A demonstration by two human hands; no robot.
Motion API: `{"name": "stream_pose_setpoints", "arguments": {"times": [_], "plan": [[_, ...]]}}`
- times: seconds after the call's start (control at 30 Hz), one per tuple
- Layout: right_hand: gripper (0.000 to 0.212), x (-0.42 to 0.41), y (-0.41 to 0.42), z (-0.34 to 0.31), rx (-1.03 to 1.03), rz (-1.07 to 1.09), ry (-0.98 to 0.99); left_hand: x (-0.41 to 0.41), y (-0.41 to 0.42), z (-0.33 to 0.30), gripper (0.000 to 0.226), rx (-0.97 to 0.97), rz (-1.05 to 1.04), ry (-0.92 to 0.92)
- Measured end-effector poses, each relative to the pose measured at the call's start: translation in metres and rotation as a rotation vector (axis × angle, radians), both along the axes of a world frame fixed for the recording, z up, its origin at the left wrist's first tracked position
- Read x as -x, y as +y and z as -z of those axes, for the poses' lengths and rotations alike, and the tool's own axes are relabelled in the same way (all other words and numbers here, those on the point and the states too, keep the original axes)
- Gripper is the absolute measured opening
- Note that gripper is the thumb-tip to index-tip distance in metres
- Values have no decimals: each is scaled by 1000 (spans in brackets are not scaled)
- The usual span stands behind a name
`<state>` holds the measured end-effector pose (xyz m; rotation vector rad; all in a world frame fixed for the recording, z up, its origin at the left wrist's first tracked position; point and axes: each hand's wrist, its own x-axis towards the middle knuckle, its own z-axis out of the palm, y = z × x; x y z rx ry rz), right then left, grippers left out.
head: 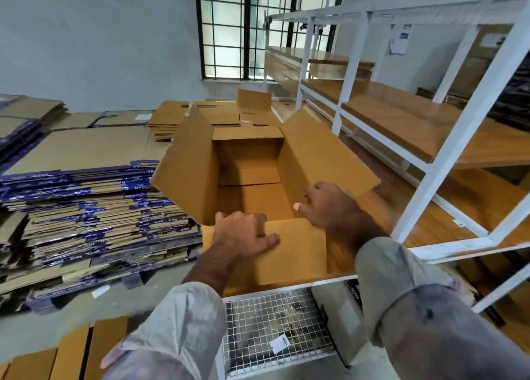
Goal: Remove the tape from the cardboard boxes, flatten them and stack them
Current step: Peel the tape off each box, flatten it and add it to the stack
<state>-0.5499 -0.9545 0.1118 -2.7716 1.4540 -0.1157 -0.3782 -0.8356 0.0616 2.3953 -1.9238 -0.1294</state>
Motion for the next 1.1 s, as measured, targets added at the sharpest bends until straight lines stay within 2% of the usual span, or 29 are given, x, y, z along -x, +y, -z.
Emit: {"name": "stream_pose_setpoints", "arguments": {"times": [0.13, 0.23, 0.3, 0.37, 0.47, 0.53, 0.6, 0.73, 0.8, 0.87, 0.9, 1.0, 1.1], "plan": [[49, -9, 1, -5, -55, 32, 147, -28, 18, 5, 88, 20, -17, 4], [41, -11, 13, -10, -36, -57, 172, -58, 33, 1, 96, 64, -115, 15], [38, -13, 22, -16, -111, -154, 114, -78, 39, 0, 90, 12, -209, -39], [37, -16, 32, -23, -279, -226, 6, -101, 42, 3, 77, -11, -289, -79], [38, -21, 41, -28, -465, -258, -39, -113, 40, -4, 51, 16, -363, 2], [36, -25, 38, -30, -509, -223, -41, -92, 29, -16, 41, 63, -377, 73], [32, -29, 29, -34, -554, -168, -62, -54, 13, -25, 49, 114, -339, 171], [22, -33, -10, -38, -757, -7, -195, 33, -19, -23, 68, 62, -256, 543], [21, -36, -36, -33, -861, 82, -362, 60, -30, -14, 78, 3, -264, 555], [23, -40, -59, -26, -915, 110, -492, 68, -38, -9, 89, -52, -299, 425], [24, -42, -70, -21, -878, 82, -494, 67, -41, -10, 91, -64, -310, 366], [23, -48, -100, -7, -549, -118, -326, 52, -46, -15, 89, -82, -322, 273], [22, -57, -131, 5, -452, -206, -258, 27, -40, -18, 93, -99, -364, 266]]}}
